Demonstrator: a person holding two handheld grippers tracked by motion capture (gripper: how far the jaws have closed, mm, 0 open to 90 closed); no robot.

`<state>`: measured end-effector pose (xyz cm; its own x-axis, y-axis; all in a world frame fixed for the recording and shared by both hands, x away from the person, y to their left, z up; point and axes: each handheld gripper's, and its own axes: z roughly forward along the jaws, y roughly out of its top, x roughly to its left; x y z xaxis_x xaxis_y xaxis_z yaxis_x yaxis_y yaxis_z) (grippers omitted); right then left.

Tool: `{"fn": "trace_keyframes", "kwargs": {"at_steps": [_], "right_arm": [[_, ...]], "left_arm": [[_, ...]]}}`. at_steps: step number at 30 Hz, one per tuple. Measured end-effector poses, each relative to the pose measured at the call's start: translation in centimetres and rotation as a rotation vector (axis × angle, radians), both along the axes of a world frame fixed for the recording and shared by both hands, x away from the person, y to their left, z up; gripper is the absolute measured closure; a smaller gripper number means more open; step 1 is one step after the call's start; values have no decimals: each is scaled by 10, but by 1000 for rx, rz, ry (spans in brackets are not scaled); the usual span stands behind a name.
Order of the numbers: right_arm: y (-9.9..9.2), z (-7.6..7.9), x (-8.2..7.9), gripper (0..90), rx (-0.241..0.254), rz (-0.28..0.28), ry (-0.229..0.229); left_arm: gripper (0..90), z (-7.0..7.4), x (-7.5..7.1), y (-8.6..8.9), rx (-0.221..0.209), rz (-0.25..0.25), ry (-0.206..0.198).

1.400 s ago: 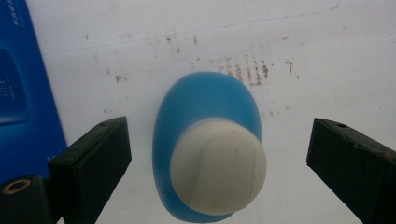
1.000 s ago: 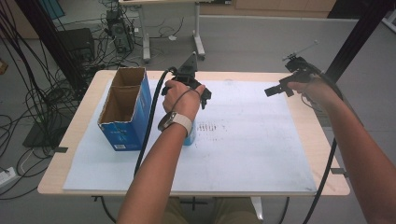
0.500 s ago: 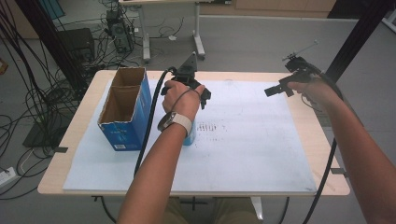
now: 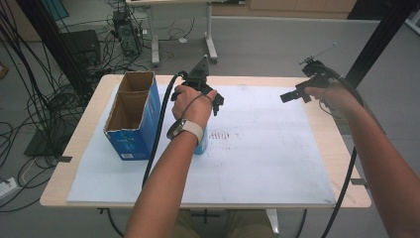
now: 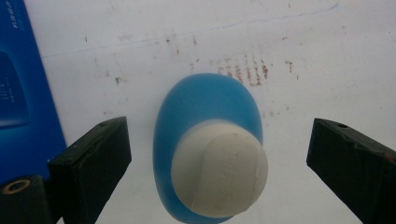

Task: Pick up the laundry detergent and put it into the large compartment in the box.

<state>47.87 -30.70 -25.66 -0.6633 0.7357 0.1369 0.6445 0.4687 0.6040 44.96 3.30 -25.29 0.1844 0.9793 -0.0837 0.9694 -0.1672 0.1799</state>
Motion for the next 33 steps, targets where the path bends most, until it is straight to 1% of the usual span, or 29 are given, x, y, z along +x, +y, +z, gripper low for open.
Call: {"fn": "trace_keyframes", "kwargs": {"at_steps": [22,33], "right_arm": [[-1,0,0,53,3,0,-1],[-1,-1,-1,55,5,2,1]], "left_arm": [[67,0,0,0,-3,1,-3],[65,-1,0,-1,6,0,-6]]}}
